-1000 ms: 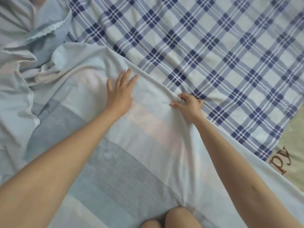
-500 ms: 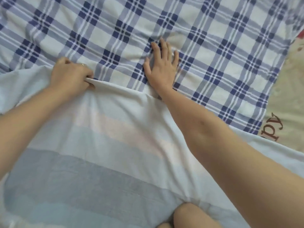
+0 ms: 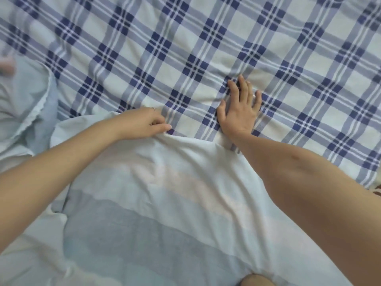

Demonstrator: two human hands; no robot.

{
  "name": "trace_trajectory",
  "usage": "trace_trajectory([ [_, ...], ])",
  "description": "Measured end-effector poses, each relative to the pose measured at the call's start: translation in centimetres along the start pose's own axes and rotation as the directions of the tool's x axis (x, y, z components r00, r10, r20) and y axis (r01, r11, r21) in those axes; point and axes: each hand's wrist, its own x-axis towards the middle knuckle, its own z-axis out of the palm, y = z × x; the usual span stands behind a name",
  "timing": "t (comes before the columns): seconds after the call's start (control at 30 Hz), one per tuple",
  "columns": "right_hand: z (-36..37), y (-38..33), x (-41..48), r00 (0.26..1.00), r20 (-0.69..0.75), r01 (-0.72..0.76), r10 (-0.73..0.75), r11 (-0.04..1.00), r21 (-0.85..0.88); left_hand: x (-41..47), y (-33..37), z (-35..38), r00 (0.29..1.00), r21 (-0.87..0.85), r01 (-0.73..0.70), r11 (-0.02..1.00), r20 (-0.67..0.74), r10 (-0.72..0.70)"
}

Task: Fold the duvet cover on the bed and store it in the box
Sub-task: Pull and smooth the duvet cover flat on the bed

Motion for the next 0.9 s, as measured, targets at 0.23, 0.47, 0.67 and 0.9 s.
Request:
trace_trajectory([
  [0.23, 0.1, -0.5, 0.2, 1.0, -0.013, 0.001, -0.001, 1.0, 0.001, -6.0, -1.5, 5.7, 0.848, 0.344, -0.331, 0.879, -0.299, 0.437],
  [0.47, 0.0, -0.7, 0.2, 1.0, -0.015, 0.002, -0.002, 1.0, 0.0, -8.1, -3.8, 8.0, 0.826, 0.214, -0.037, 0.976, -0.543, 0.15],
  [0.67, 0.1, -0.7, 0.3, 0.999, -0.043, -0.002, 0.002, 1.0, -0.004, -6.0, -5.3, 4.5, 0.762, 0.172, 0.21, 0.962, -0.646, -0.05],
  [0.9, 0.3, -0.8, -0.1, 0.999, -0.041, -0.002, 0.001, 1.0, -0.02, -3.8, -6.7, 2.5, 0.916, 0.227, 0.257, 0.939, -0.368, -0.161],
])
